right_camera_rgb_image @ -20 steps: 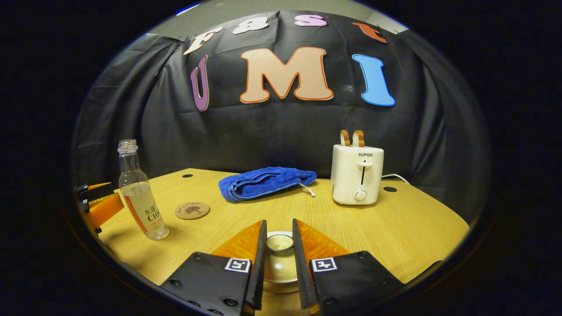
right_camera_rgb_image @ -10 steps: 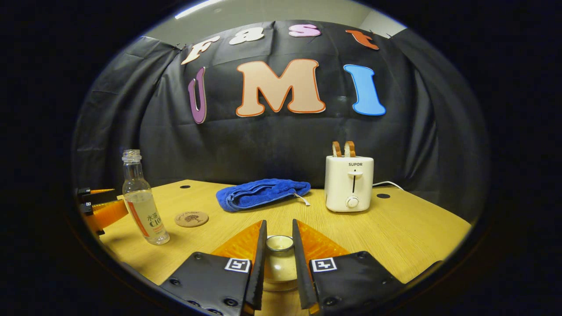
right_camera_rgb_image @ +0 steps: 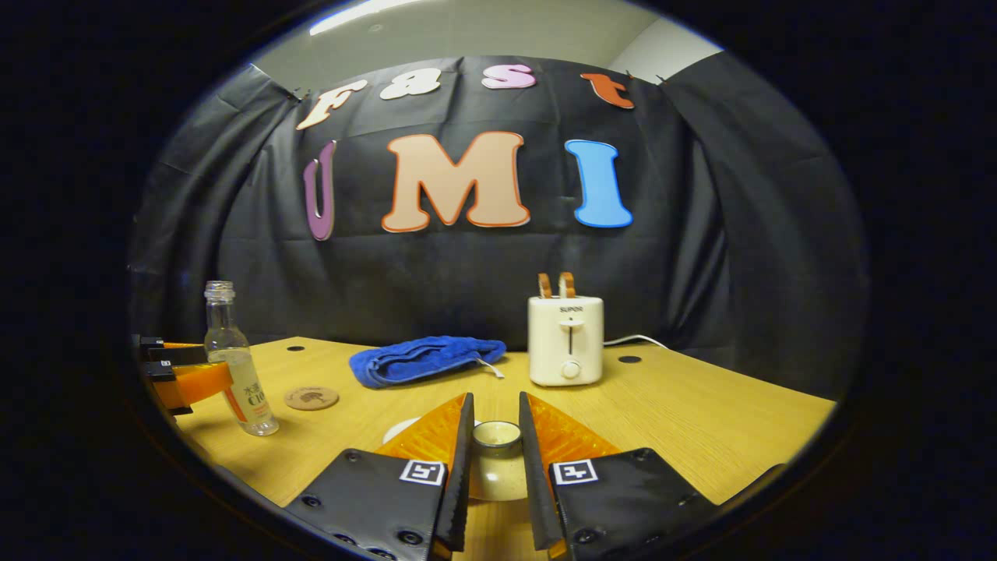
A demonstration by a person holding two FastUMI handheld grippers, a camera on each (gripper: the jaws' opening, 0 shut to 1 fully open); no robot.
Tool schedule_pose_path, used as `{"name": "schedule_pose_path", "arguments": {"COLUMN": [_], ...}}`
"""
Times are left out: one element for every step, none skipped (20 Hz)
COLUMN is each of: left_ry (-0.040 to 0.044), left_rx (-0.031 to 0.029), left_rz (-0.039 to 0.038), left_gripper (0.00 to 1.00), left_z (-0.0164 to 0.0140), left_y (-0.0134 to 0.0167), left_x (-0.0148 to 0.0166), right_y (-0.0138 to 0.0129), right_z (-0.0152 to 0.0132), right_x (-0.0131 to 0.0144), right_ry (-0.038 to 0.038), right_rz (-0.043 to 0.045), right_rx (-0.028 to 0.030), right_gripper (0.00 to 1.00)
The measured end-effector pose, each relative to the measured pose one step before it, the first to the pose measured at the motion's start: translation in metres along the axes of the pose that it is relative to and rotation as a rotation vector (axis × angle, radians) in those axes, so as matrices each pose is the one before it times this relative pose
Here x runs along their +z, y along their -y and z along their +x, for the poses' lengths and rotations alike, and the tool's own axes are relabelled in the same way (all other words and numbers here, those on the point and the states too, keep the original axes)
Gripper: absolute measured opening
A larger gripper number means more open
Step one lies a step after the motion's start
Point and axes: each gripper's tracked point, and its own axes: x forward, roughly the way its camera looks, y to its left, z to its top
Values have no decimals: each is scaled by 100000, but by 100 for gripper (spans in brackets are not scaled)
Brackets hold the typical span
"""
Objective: Open the teacup lid with one hand, grasp the water bottle and pour water into the teacup with the other hand; after pouring, place the water bottle on the coaster and then close the teacup lid.
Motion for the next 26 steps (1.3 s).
{"name": "schedule_pose_path", "arguments": {"left_ry": [-1622,-2381,-2644,-2333,-1972,-1796,-1773,-1791,-1470,-1802,-1580,-1074,-430,-98,-529,-306,-11,-200,196,17,-48,-325,482,-69,-1032,1332], "left_rx": [-650,-354,-147,-201,-287,-463,-473,-316,25,550,-259,163,589,1226,1020,682,378,-192,-110,-50,347,724,1111,974,1744,1438], "left_rz": [363,321,107,-210,-426,-478,-385,-434,-139,-156,287,233,143,395,279,482,264,177,45,29,491,1501,2620,4654,4839,4007], "left_gripper": [95,95,95,94,95,95,95,95,95,95,95,90,87,84,83,78,75,72,73,71,70,69,67,67,67,67], "left_z": [317,344,315,307,374,350,368,402,81,143,73,482,346,316,113,176,-111,96,-64,62,12,-48,-50,181,-18,119], "left_y": [129,38,-30,-4,-17,-3,-44,-51,-91,-105,34,-39,-136,-171,-133,-34,4,92,43,-5,14,93,89,139,-82,-101], "left_x": [-193,-520,-391,-359,-238,-208,-171,-255,-193,-343,-114,-96,74,90,110,-97,4,-15,46,51,58,-204,108,165,146,420], "right_y": [157,192,276,349,449,367,341,388,404,520,660,125,-27,98,156,-93,-32,18,23,14,-35,-17,-39,92,115,145], "right_z": [4,-282,-133,-152,-147,-176,-133,-150,-148,-174,-57,-183,-150,-65,35,-19,-78,-7,-3,-11,15,-27,-18,-35,28,22], "right_x": [-75,12,139,43,-35,65,-26,75,-20,92,-18,-12,32,64,-46,32,-79,64,-50,43,-19,9,21,58,-23,-24], "right_ry": [-557,132,67,88,124,18,-25,64,-1,343,-71,-111,177,-39,20,-193,89,-70,-52,88,-75,-45,56,-29,26,-105], "right_rz": [-217,86,-78,43,-82,-23,-48,-38,-62,-20,-58,4,-17,8,44,-66,8,26,-39,34,-13,11,-26,50,16,-7], "right_rx": [-232,-169,-443,-893,-1108,-813,-728,-748,-737,-1646,-1705,14,247,-159,69,453,203,11,27,-16,6,226,461,-35,-159,-43], "right_gripper": [36,36,36,36,36,35,36,36,36,36,36,36,36,36,36,36,36,36,36,36,36,36,36,36,36,36]}}
